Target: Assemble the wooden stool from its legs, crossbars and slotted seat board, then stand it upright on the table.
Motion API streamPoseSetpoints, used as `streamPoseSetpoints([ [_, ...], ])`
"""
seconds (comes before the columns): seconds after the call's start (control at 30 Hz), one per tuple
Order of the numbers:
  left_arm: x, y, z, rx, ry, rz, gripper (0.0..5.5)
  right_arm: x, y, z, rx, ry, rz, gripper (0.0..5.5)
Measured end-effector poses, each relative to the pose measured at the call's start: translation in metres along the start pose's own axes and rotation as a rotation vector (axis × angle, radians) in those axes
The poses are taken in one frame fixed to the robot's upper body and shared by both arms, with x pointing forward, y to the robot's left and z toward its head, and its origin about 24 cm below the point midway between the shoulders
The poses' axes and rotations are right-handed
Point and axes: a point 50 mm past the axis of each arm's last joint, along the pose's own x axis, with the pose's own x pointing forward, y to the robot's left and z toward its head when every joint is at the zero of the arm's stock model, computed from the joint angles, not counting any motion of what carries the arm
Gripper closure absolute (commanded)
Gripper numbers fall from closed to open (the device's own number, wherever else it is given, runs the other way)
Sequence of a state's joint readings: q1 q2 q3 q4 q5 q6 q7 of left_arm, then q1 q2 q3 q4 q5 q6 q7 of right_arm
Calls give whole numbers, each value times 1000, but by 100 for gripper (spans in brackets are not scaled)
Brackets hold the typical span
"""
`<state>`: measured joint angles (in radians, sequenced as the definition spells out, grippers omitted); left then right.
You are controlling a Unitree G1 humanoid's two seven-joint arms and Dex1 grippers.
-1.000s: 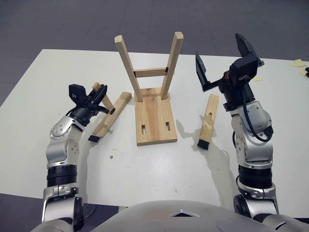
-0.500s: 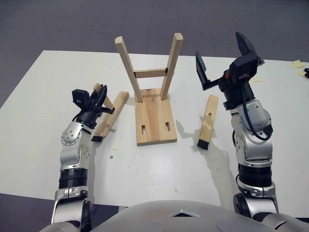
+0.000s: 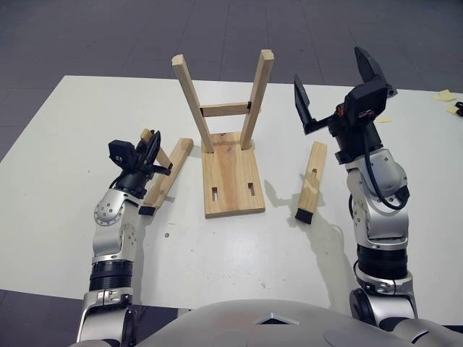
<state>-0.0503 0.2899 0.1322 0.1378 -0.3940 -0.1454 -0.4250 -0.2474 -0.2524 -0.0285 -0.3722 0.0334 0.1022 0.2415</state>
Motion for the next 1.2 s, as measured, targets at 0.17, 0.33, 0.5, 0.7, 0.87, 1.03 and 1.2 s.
streamPoseSetpoints([
  [0.17,-1,0,-2,8,-18,0,508,3,-3,4,-12,-17,-2,10],
  [0.33,2,2,-5,17,-43,-14,508,3,-3,3,-12,-16,-2,10],
  [0.5,-13,5,-45,-27,131,-3,420,5,-2,4,-15,-22,0,10],
  [0.7,-13,6,-50,-29,158,-29,319,6,-5,1,-23,-17,-12,10],
  [0.87,-13,6,-49,-27,163,-40,231,6,-4,0,-23,-17,-13,10],
  [1.03,-12,9,-40,10,231,-87,155,7,-4,0,-22,-18,-12,10],
  [1.2,-24,17,-21,53,406,-109,69,6,-4,0,-22,-15,-13,10],
])
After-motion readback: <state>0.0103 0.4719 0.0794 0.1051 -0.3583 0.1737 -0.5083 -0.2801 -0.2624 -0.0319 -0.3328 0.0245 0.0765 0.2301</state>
